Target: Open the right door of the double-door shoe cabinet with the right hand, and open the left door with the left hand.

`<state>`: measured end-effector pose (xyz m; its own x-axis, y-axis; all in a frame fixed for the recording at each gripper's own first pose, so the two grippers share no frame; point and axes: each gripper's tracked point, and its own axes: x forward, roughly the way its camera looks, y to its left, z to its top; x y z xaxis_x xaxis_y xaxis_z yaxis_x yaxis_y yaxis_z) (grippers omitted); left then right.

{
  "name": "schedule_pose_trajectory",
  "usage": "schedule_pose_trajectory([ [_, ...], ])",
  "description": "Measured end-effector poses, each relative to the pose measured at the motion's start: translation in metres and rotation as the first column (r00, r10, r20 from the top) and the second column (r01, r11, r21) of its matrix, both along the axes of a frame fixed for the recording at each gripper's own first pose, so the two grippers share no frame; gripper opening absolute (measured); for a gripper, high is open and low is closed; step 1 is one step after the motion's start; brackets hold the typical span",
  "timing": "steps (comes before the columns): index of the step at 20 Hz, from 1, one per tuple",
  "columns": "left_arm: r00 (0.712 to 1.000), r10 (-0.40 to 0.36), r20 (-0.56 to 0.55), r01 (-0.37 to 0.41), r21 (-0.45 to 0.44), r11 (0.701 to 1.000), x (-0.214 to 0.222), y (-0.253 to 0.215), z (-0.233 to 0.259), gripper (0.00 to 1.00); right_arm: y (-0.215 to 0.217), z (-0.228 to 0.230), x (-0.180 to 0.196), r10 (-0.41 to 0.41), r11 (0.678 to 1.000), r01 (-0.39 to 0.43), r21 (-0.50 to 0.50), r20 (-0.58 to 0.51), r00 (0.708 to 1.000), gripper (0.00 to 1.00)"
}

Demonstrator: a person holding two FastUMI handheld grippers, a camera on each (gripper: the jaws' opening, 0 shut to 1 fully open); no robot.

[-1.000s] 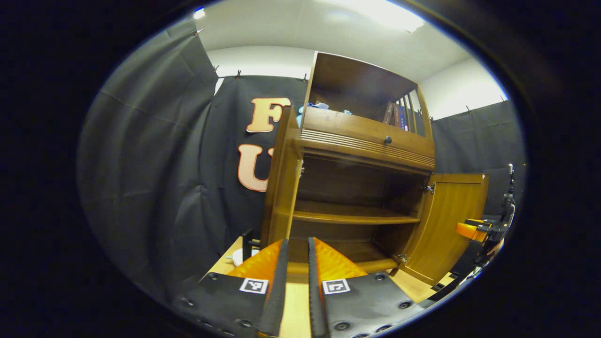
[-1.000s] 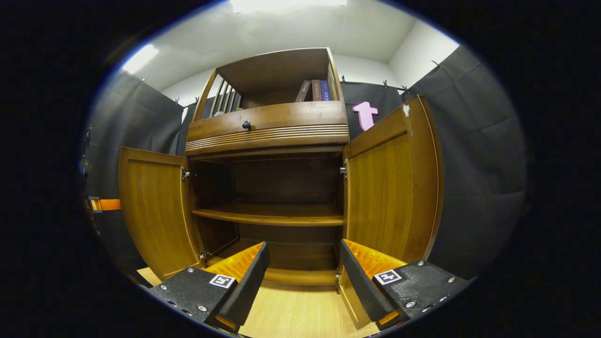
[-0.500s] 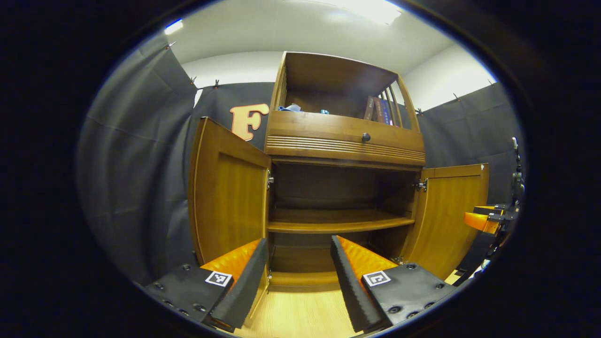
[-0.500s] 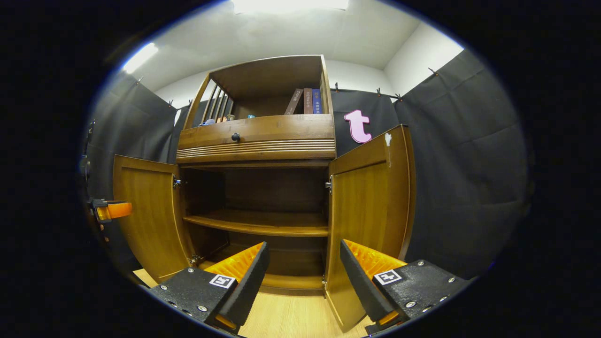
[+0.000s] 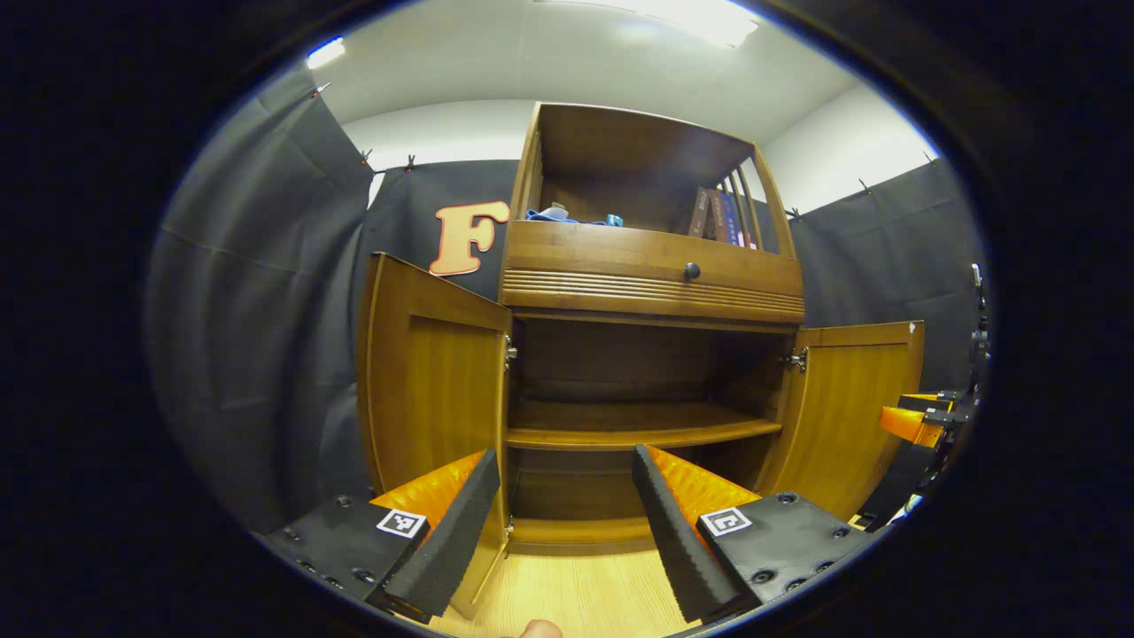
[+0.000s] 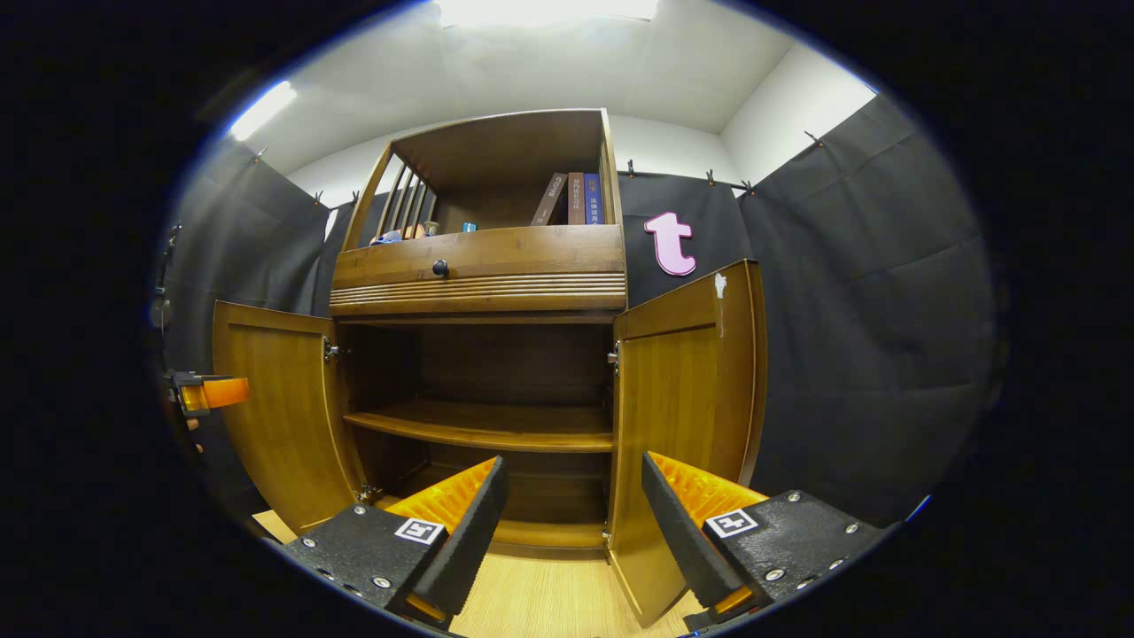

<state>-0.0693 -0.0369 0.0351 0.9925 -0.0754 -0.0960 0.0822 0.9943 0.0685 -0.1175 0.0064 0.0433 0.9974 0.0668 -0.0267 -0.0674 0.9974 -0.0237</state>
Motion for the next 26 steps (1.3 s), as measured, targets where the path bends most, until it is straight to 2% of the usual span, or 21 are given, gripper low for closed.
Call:
schedule_pose_trajectory([
  [1, 1.000, 0.024, 0.015, -0.024, 0.002, 1.000, -0.001, 0.008, 0.005, 0.96, 0.003, 0.003, 0.001, 0.008, 1.000, -0.008, -0.003, 0.001, 1.000, 0.92],
  [5, 0.995, 0.083, 0.052, -0.084, 0.017, 0.996, -0.016, 0.027, 0.020, 0.93, 0.008, 0.007, -0.005, 0.029, 1.000, -0.029, -0.010, 0.000, 1.000, 0.92],
  [6, 0.995, 0.086, 0.054, -0.088, 0.023, 0.996, -0.021, 0.029, 0.022, 0.93, 0.009, 0.005, -0.008, 0.033, 0.999, -0.033, -0.007, -0.006, 0.999, 0.85],
  [7, 0.995, 0.087, 0.056, -0.089, 0.029, 0.996, -0.025, 0.029, 0.023, 0.93, 0.010, 0.004, -0.011, 0.037, 0.999, -0.037, -0.001, -0.008, 0.999, 0.86],
  [9, 0.994, 0.086, 0.062, -0.088, 0.037, 0.995, -0.033, 0.027, 0.025, 0.94, 0.012, 0.004, -0.019, 0.040, 0.999, -0.040, -0.001, -0.005, 0.999, 0.94],
  [10, 0.994, 0.085, 0.065, -0.087, 0.039, 0.995, -0.038, 0.026, 0.026, 0.94, 0.012, 0.004, -0.023, 0.038, 0.999, -0.038, -0.006, -0.002, 0.999, 0.92],
  [11, 0.994, 0.084, 0.065, -0.086, 0.041, 0.995, -0.041, 0.025, 0.027, 0.94, 0.013, 0.005, -0.026, 0.039, 0.999, -0.039, -0.009, 0.002, 0.999, 0.99],
  [13, 0.995, 0.077, 0.061, -0.079, 0.039, 0.996, -0.044, 0.022, 0.026, 0.94, 0.012, 0.006, -0.032, 0.038, 0.999, -0.038, -0.010, 0.001, 0.999, 0.99],
  [14, 0.995, 0.076, 0.058, -0.078, 0.036, 0.996, -0.045, 0.022, 0.026, 0.94, 0.013, 0.006, -0.034, 0.040, 0.999, -0.040, -0.008, -0.002, 0.999, 0.92],
  [17, 0.996, 0.076, 0.041, -0.078, 0.030, 0.997, -0.047, 0.022, 0.021, 0.96, 0.010, 0.009, -0.037, 0.025, 1.000, -0.025, -0.012, -0.001, 1.000, 0.92],
  [20, 0.996, 0.079, 0.047, -0.081, 0.046, 0.996, -0.046, 0.022, 0.023, 0.93, 0.009, 0.012, -0.036, 0.024, 1.000, -0.024, -0.003, 0.005, 1.000, 0.92],
  [26, 0.998, 0.053, 0.044, -0.055, 0.057, 0.997, -0.032, 0.016, 0.010, 0.94, 0.008, 0.006, -0.006, 0.015, 1.000, -0.015, -0.014, 0.017, 1.000, 0.92],
])
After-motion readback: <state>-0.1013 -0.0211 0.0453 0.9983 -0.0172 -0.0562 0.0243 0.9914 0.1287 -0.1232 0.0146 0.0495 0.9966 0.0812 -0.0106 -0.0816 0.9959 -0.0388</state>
